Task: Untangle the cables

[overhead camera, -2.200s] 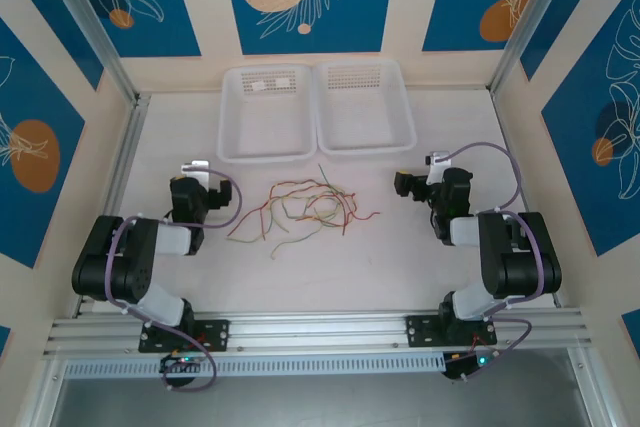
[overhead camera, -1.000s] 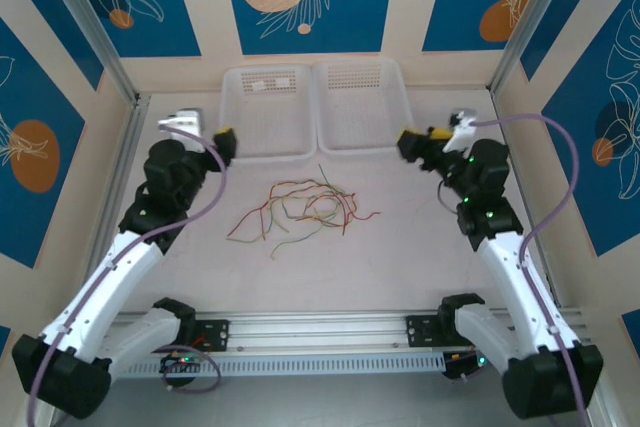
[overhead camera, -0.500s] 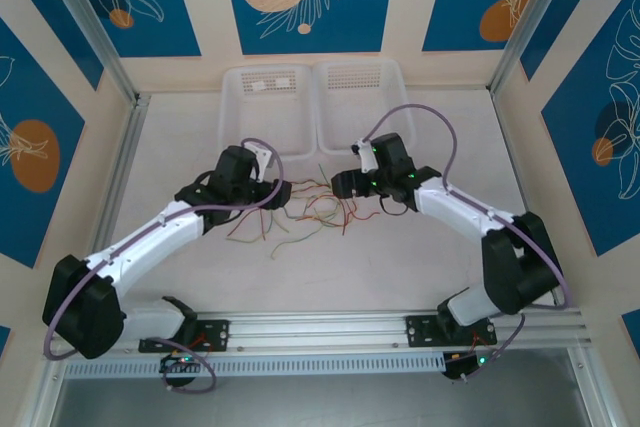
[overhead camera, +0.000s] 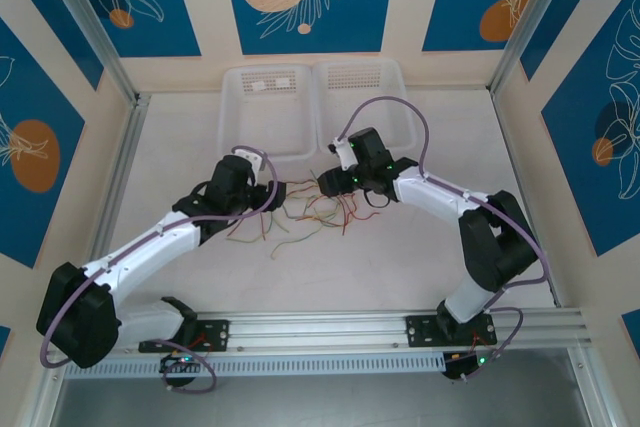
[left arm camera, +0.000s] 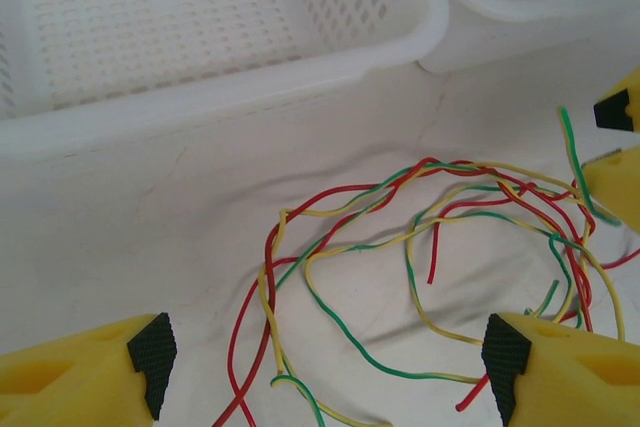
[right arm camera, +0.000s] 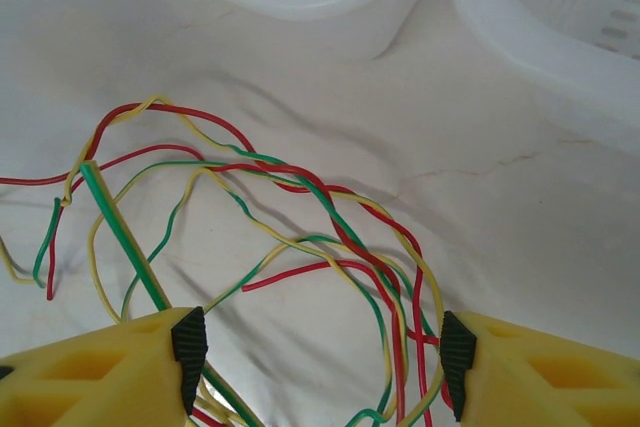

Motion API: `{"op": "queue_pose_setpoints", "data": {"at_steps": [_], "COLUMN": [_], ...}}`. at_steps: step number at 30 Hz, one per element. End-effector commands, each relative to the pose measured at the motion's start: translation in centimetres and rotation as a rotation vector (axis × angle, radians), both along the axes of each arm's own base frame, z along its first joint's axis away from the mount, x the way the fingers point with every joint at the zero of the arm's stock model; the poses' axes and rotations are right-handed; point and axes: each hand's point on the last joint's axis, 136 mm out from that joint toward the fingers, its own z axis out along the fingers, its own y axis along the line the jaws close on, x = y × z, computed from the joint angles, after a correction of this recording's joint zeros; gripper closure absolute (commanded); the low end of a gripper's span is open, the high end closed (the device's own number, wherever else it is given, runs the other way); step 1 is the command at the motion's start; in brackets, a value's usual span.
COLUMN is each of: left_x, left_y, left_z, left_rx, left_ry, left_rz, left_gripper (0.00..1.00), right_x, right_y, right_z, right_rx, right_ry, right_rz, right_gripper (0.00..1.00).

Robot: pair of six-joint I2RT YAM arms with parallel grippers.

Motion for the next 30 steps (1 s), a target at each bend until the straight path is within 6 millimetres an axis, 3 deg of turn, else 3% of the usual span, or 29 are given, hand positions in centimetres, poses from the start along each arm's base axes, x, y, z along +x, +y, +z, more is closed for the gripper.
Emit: {"op": "queue_pose_setpoints", "data": {"at_steps": [1,4,6,11,16,21,27,30], "left_x": [0.4,0.5,0.5,0.7,0.9,1.1,0.9,0.8], "left_y": [0.2,0.2,0.3,0.6,0.4,0.3,0.7,1.0], "left_z": [0.9,1.2,1.3,1.2,1.3,1.2,1.2,1.4], "left_rx": [-0.013,-0.014,-0.017,-0.028,-0.029,-0.029,-0.015,-0.005], "left_ry": [-0.04,-0.051,-0.061,-0.073,-0.079,-0.077,-0.079,-0.086], "left_rz": [0.022,0.022,0.025,0.05,0.045,0.047,0.051,0.061], "left_gripper": [0.18,0.18,0.18,0.18,0.17,0.17,0.17,0.17], "right_x": [-0.7,-2.4,-3.4,-1.9,-1.5,-0.4,0.9,1.5], "right_y": [0.1,0.9,1.1,-0.7,-0.7,-0.6,-0.5,-0.6], "right_z": [2.8,5.4,5.7,2.0,0.3,-0.3,-1.1,-1.0], "right_rx": [0.041,0.118,0.142,-0.027,-0.092,-0.109,-0.146,-0.173], "right_ry": [-0.082,-0.174,-0.207,-0.142,-0.127,-0.149,-0.147,-0.145], "right_rz": [0.021,0.1,0.15,0.087,0.106,0.082,0.072,0.05], "right_gripper": [0.31,0.28,0.19,0.18,0.2,0.32,0.65,0.75]}}
